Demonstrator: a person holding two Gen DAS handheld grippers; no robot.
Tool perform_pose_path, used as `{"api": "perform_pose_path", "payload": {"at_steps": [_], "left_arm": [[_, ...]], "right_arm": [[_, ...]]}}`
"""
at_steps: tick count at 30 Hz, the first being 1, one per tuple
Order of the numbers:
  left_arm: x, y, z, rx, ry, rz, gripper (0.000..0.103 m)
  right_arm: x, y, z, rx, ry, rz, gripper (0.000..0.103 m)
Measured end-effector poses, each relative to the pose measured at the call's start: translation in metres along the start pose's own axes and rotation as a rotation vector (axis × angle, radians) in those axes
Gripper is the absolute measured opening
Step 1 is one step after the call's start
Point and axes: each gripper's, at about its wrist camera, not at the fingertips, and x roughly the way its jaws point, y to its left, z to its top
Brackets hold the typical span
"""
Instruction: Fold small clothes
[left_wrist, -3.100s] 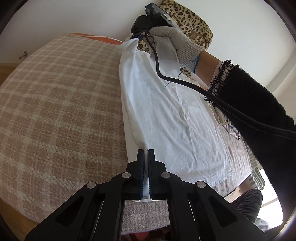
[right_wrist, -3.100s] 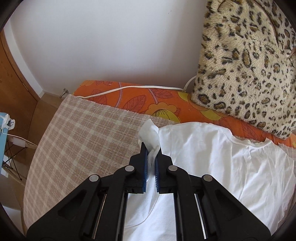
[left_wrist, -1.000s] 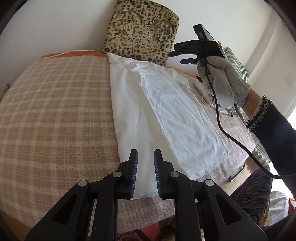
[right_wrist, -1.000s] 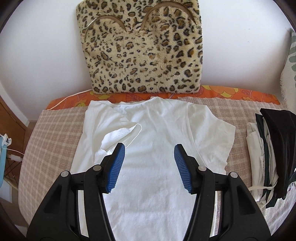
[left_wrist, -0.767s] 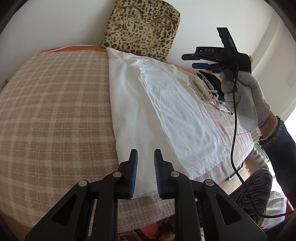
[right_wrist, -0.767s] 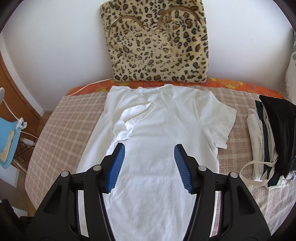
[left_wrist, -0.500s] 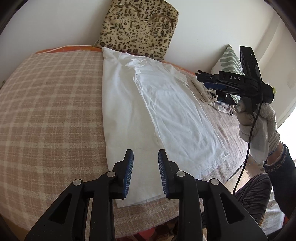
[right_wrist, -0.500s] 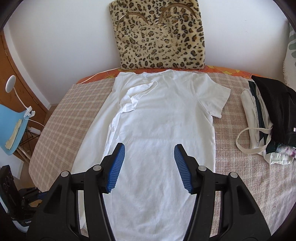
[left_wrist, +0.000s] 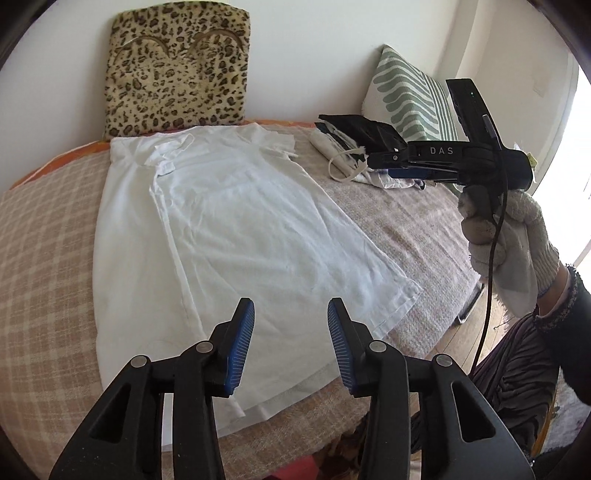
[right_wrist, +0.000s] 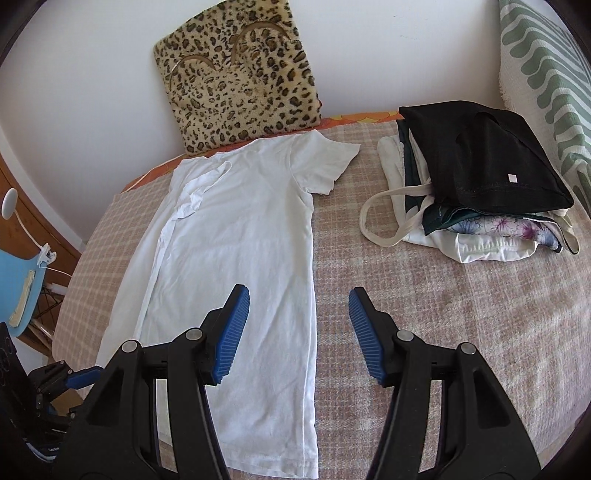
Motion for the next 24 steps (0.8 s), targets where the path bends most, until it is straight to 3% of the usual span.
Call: {"api": "perform_pose_path", "payload": {"at_steps": [5, 16, 24], "left_arm": [[0.018, -0.041, 0.000, 0.116, 0.020, -0.024, 0.040], [0.070, -0.104, 0.004, 0.178, 0.080, -0.140, 0.040], [0.098, -0.134, 0.005, 0.237, 0.122, -0.116, 0.045]], "right_arm": [[-0.016, -0.031, 0.005, 0.075, -0.029, 0.026, 0.059], [-0.045, -0.064, 0.026, 0.099, -0.080, 0.076, 0.060], [-0.029, -0.075, 0.069, 0.069, -0.073, 0.158, 0.060]]}}
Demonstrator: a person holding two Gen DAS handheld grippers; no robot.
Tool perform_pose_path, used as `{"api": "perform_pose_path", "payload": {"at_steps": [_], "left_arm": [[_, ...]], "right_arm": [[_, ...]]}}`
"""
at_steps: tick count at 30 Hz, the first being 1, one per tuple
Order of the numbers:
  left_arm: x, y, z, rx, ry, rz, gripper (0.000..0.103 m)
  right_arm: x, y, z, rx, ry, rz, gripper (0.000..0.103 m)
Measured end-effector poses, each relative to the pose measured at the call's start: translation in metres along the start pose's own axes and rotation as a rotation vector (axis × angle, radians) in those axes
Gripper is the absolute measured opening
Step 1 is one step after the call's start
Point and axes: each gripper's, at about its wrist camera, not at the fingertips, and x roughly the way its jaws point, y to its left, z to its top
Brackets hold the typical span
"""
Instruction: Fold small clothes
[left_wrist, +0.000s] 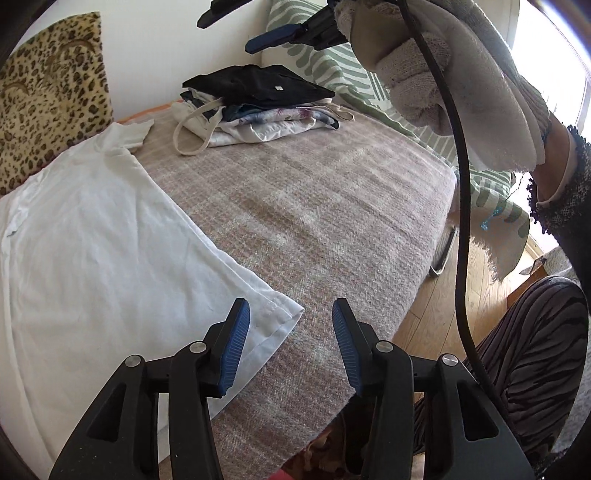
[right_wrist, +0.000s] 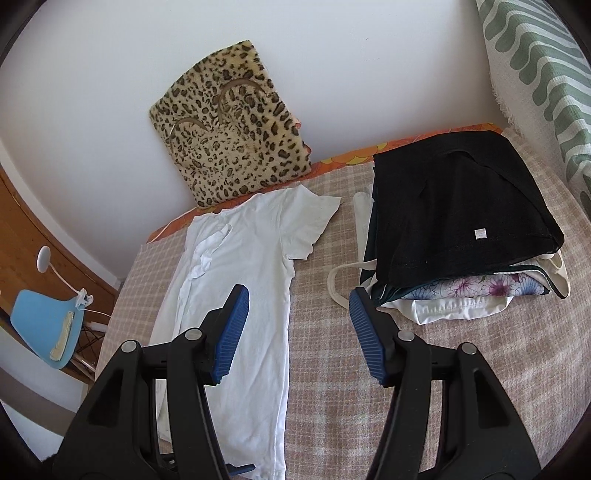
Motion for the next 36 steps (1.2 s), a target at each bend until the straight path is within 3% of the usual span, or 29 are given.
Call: {"api": "perform_pose_path", "payload": {"at_steps": [4, 11, 24, 36], "left_arm": [[0.012, 0.007, -0.002, -0.039, 0.038, 0.015, 0.045], [0.013, 0.007, -0.005, -0.003, 0.004, 0.053, 0.041], [0.010, 0.026, -0.009, -0.043, -0.053, 0.007, 0.007], [0.004, 0.038, -0.013, -0.181, -0.094, -0.053, 0.004]], "right_arm": [[0.017, 0.009, 0.023, -0.071, 0.013, 0.012, 0.060], [0.069, 0.013, 0.070, -0.100, 0.056, -0.001, 0.060], [0.144, 0.004, 0.106, -0.090, 0.117, -0.040, 0.060], [0.221, 0.021, 0.125, -0.118, 0.200, -0.134, 0.060]]}}
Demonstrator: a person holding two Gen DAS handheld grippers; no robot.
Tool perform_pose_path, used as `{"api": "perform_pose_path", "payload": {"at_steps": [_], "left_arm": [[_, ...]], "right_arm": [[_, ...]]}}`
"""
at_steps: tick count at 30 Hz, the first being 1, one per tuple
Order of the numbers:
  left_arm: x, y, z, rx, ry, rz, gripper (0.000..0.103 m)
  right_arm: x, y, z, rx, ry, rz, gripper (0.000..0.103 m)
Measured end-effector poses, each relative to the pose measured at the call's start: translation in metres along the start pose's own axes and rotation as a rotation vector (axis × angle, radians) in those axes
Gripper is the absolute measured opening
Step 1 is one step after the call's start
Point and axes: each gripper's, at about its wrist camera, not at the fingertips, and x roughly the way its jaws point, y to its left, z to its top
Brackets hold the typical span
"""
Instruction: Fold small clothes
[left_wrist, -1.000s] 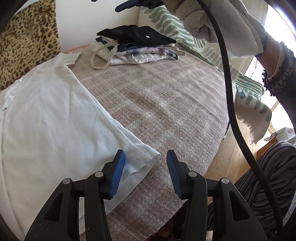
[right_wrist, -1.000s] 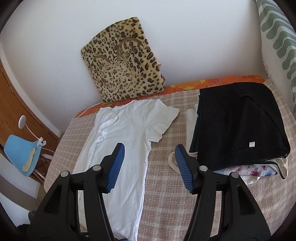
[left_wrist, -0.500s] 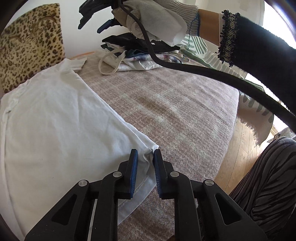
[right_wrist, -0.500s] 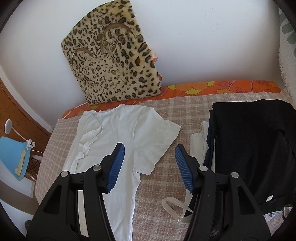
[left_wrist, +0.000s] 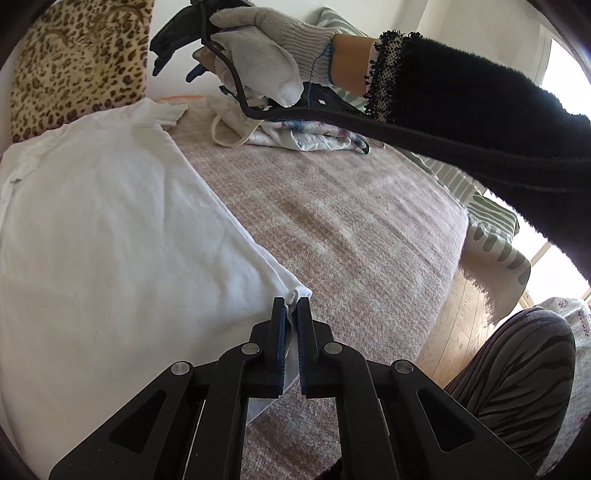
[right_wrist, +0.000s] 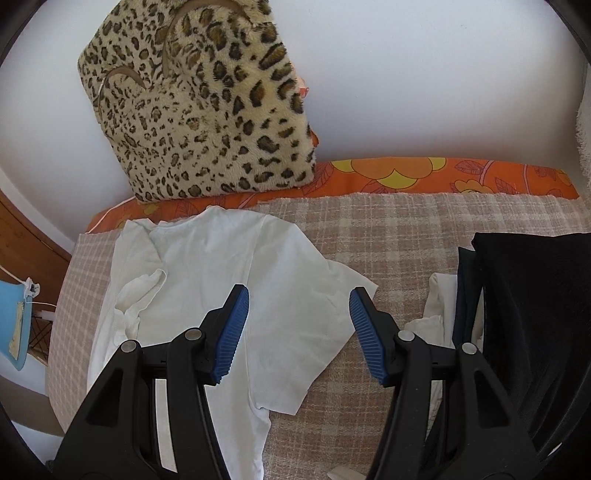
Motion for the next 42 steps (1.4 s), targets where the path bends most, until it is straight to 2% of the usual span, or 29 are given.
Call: {"api": "perform_pose_path", "payload": {"at_steps": [5, 8, 14, 20, 29, 30, 33, 34, 35, 37, 42], "left_arm": [[-0.005, 0.003, -0.001, -0.034, -0.022, -0.020, 0.004], [-0.007, 0.004, -0.001, -0.046, -0.032, -0.033, 0.003], [-0.013, 0.016, 0.000, -0.100, -0.061, -0.035, 0.003], [-0.016, 0.016, -0.002, -0.108, -0.069, -0.041, 0.003], [-0.017, 0.021, -0.002, -0.138, -0.086, -0.042, 0.003], [-0.018, 0.023, -0.001, -0.143, -0.091, -0.040, 0.003], [-0.018, 0.027, -0.001, -0.158, -0.099, -0.042, 0.003], [-0.018, 0.028, -0.002, -0.166, -0.102, -0.045, 0.003], [-0.018, 0.029, -0.002, -0.175, -0.103, -0.049, 0.003], [-0.019, 0.030, -0.003, -0.188, -0.109, -0.052, 0.003], [-0.031, 0.035, -0.009, -0.229, -0.150, -0.054, 0.003]], "right_arm": [[0.015, -0.001, 0.006, -0.010, 0.026, -0.027, 0.060], [0.022, -0.009, 0.012, 0.010, 0.034, -0.047, 0.069], [0.037, -0.023, 0.019, 0.048, 0.058, -0.076, 0.070], [0.049, -0.034, 0.018, 0.091, 0.079, -0.105, 0.070], [0.080, -0.034, 0.012, 0.075, 0.137, -0.175, 0.069], [0.080, -0.033, 0.011, 0.064, 0.121, -0.186, 0.067], [0.080, -0.025, 0.008, 0.019, 0.110, -0.201, 0.046], [0.079, -0.022, 0.007, 0.008, 0.110, -0.195, 0.028], [0.079, -0.020, 0.007, 0.004, 0.112, -0.180, 0.015], [0.075, -0.011, 0.006, 0.009, 0.104, -0.171, 0.010], [0.060, 0.005, 0.013, -0.002, 0.058, -0.175, 0.008]]}}
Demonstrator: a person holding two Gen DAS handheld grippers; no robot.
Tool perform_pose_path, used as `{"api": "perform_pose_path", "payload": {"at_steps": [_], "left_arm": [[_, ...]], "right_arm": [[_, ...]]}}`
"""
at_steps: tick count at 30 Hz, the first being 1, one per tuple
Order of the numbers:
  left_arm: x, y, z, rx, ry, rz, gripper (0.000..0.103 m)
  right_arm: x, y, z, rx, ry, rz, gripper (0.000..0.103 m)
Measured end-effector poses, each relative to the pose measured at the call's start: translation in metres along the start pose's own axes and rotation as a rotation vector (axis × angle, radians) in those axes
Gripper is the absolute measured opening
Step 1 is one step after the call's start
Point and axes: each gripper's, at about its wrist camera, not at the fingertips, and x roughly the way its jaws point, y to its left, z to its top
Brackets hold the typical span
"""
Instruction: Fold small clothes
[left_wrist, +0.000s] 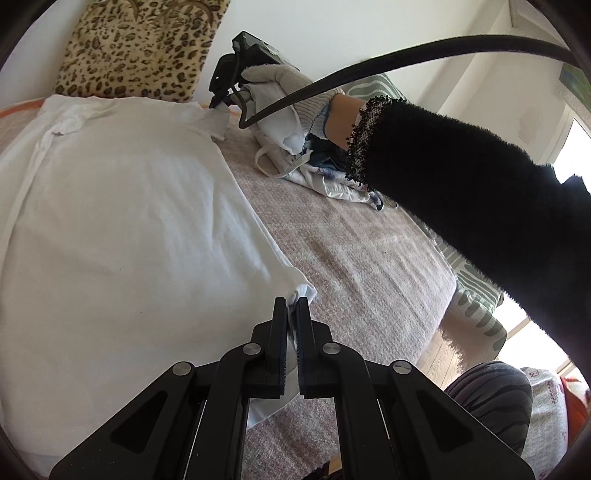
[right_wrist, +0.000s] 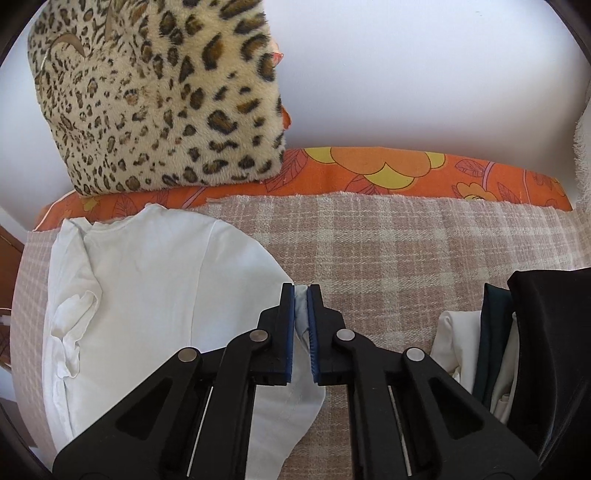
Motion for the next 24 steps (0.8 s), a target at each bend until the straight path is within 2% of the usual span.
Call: {"api": "perform_pose_path", "payload": {"at_steps": [8, 13, 24], "left_arm": [[-0.023, 0.022, -0.009, -0.121, -0.053, 0.011, 0.002], [-0.040, 0.036, -0.014, -0.198, -0.091, -0.002, 0.002], [-0.076, 0.056, -0.029, -0.253, -0.168, 0.044, 0.002]], "right_arm": [[-0.040, 0.035, 0.022, -0.017, -0.062, 0.007, 0.007], [-0.047, 0.065, 0.031, -0.047, -0.085, -0.001, 0.007], [-0.047, 0.143, 0.036, -0.129, -0.096, -0.012, 0.007]]}}
